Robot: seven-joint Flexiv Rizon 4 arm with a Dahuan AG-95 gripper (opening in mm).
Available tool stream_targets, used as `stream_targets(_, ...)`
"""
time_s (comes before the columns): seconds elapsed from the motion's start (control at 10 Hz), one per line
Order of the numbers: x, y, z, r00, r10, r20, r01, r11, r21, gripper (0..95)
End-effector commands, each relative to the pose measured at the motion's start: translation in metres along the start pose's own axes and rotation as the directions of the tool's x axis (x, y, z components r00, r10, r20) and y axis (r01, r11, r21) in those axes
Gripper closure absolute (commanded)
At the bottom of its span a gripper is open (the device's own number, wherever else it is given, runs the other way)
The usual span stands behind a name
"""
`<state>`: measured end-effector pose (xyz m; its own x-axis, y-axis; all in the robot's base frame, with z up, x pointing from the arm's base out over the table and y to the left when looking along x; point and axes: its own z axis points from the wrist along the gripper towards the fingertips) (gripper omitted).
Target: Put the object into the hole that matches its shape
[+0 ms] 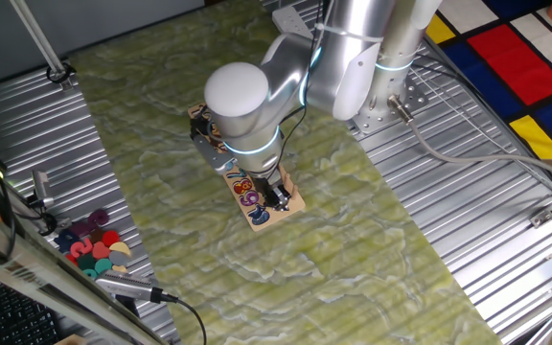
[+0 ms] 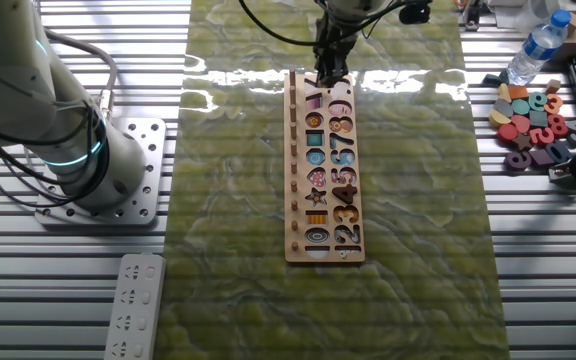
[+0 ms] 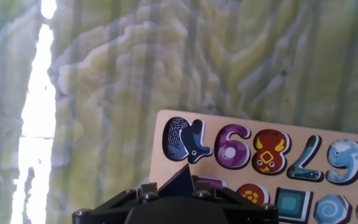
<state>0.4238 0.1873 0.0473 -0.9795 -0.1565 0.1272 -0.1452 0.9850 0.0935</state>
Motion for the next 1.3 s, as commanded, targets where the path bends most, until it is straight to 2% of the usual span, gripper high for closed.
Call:
stream_targets(0.1,0.0,0.001,0.002,1.0,0.002,-0.001,-0.002,1.0,0.0,95.0)
stream_targets(0.5,0.006,0.006,0.014,1.0,-0.018,-0.001,0.018,1.0,-0.002,95.0)
stream_targets(1.0,0.014,0.009,0.021,0.999,-0.033,0.002,0.033,0.999,-0.001,95.0)
stream_targets(1.3,0.015,0.009,0.023,0.999,-0.052,0.002,0.052,0.999,0.005,95.0)
